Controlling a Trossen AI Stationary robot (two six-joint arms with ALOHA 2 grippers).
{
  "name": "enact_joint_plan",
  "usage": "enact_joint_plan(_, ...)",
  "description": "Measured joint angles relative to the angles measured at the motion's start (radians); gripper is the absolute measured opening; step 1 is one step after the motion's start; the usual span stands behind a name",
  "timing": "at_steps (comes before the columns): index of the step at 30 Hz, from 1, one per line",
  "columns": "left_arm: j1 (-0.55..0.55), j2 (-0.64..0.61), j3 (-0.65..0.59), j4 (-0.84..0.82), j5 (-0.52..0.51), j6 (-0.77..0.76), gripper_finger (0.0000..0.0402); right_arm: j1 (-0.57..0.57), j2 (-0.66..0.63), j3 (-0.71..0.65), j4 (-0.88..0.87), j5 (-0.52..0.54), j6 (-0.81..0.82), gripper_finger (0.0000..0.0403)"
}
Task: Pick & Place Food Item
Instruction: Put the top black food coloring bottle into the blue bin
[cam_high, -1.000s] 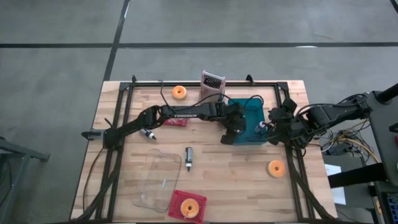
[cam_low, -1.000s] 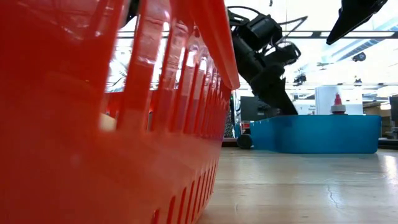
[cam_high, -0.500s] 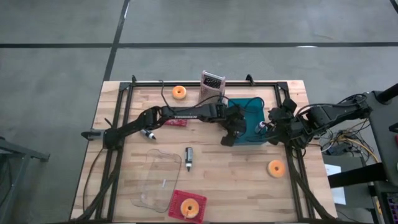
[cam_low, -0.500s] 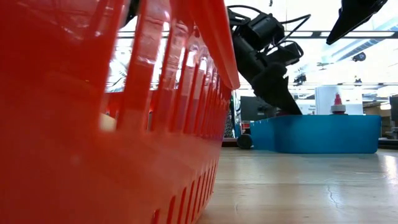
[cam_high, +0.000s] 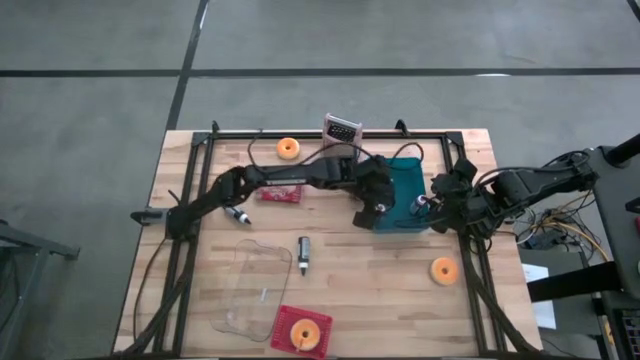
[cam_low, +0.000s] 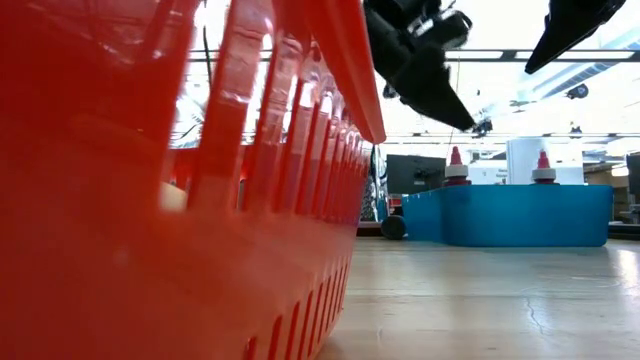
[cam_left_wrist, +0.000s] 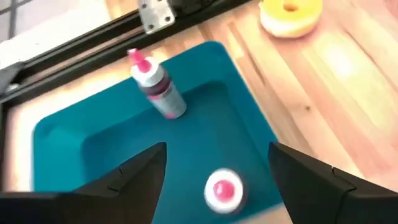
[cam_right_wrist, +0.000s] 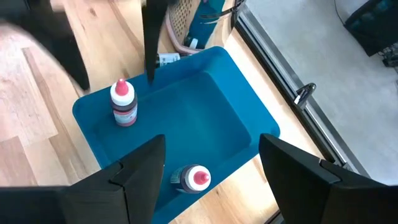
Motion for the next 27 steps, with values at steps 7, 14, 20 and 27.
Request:
enact_joint_plan(7, 0.0, -0.16, -0.005, -0.182, -0.059, 0.01, 0.0282, 0.0, 0.0, -0.022, 0.01, 0.0, -0.007, 0.0251)
enact_joint_plan(14, 0.003, -0.382, -0.131, -0.279, -0.11, 0.013, 0.0282, 0.002, 0.008, -0.061, 0.102, -0.023, -0.092, 0.0251)
enact_joint_plan(20, 0.034, -0.647, -0.488, -0.08, -0.136, -0.035, 0.0282, 0.005, 0.034, -0.098, 0.281, -0.023, -0.234, 0.0251)
enact_joint_plan(27, 0.08, -0.912, -1.082, 0.546, -0.071, -0.207, 0.0282, 0.007, 0.087, -0.108, 0.405, -0.025, -0.321, 0.0251)
